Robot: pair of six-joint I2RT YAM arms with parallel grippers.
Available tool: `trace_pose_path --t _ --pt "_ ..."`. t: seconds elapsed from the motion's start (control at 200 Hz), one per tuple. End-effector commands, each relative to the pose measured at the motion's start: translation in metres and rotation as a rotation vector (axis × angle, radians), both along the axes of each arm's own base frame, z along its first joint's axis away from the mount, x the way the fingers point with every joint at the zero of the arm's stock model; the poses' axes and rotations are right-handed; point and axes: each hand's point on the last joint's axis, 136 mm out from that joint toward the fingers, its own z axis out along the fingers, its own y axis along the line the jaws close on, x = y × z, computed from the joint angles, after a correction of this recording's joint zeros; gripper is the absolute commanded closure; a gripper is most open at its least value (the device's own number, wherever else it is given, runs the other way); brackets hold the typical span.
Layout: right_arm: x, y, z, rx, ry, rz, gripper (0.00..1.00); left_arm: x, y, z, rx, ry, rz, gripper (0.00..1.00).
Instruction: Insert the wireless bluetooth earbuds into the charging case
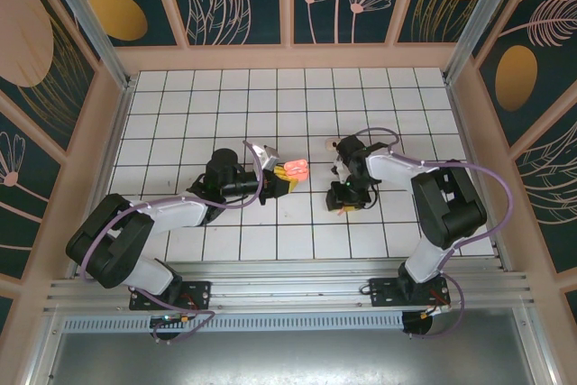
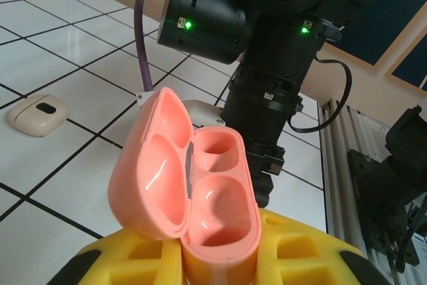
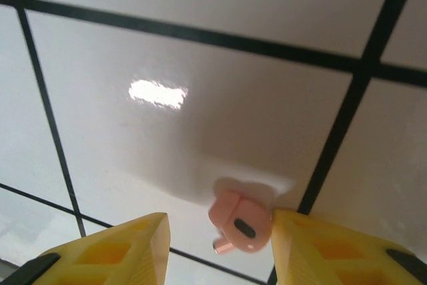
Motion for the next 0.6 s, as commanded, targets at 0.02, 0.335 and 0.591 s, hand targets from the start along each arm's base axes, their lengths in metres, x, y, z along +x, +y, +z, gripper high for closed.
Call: trace_pose_path --t 0.02,0.335,0.591 --pt "0.01 -0.012 0.023 -0.083 -0.045 -0.026 0.56 0.002 -0.002 0.013 -0.02 -0.025 -0.014 0.8" --pt "0.01 -0.008 0.017 -0.157 -0.032 0.015 0.57 0.002 0.0 0.015 -0.023 -0.027 -0.007 0.8" --pt "0.008 -0.003 0.008 -0.159 -0.021 -0.001 0.59 0.001 0.001 0.015 -0.016 -0.029 -0.005 0.8"
